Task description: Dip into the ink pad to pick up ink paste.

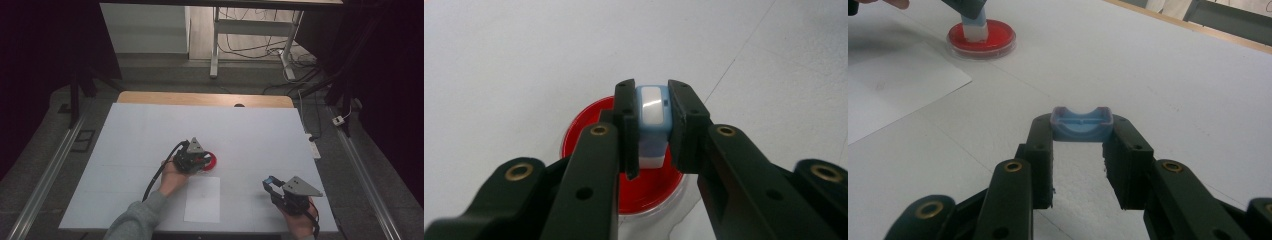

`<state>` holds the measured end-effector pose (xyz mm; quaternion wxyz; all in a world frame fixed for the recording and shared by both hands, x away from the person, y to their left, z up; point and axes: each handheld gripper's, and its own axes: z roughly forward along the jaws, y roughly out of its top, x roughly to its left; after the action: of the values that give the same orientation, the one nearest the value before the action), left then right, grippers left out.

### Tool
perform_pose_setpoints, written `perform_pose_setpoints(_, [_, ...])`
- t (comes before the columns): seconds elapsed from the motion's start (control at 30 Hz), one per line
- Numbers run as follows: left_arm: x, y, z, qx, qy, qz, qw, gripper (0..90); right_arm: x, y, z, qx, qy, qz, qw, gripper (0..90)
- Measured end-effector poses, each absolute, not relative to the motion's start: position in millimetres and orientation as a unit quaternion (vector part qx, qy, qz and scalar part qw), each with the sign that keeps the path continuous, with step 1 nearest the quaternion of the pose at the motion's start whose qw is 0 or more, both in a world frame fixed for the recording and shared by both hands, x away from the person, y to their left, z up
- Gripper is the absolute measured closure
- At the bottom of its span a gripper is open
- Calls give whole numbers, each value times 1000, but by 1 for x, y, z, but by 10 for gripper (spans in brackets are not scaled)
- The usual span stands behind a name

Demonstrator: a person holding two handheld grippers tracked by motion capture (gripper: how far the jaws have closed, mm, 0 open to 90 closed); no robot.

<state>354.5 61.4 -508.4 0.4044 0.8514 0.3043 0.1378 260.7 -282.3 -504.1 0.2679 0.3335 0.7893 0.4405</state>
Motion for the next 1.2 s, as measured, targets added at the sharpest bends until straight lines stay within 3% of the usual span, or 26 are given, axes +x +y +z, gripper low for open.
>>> perform_pose_setpoints(0.63, [351,81,-480,804,324,127,482,759,260,-283,-503,331,789,442,268,652])
perform_pose_setpoints(1.2, [359,87,-485,812,330,131,463,759,261,-283,-504,331,790,440,268,652])
